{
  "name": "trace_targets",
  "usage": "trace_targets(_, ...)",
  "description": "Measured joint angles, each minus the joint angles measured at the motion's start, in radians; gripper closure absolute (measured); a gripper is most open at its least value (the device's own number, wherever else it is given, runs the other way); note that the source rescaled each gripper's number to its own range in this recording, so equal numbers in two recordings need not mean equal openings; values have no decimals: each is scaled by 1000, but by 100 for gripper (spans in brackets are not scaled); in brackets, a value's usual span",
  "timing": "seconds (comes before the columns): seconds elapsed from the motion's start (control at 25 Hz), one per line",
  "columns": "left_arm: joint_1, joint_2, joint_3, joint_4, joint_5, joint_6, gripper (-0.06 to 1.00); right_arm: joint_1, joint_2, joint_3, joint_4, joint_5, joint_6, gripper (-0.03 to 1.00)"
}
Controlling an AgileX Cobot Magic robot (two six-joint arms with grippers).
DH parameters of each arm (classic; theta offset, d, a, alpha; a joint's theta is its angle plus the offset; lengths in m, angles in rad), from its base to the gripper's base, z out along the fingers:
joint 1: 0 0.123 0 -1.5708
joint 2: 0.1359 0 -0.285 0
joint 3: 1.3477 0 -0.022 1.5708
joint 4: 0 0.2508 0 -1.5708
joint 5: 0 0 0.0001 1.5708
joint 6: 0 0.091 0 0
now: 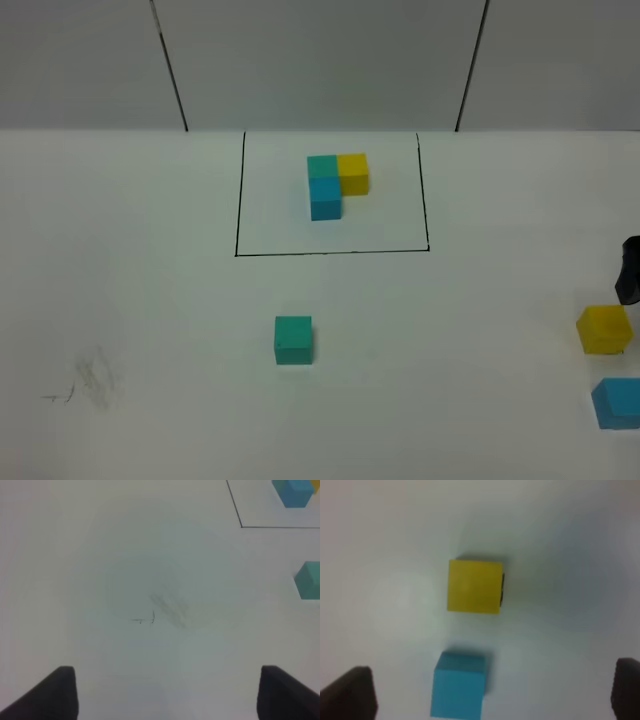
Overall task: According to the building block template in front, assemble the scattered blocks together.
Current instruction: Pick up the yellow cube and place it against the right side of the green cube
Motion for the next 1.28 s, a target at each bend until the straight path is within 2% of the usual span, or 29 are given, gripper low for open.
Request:
trace_targets(0.28,0,0,0,0,0,0,35,0,108,0,5,-102,-10,5)
trace_targets(0.68,0,0,0,0,0,0,35,1,251,0,31,-172,-15,6)
trace_targets(1.28,0,0,0,1,0,0,35,60,379,0,76,-252,-15,11)
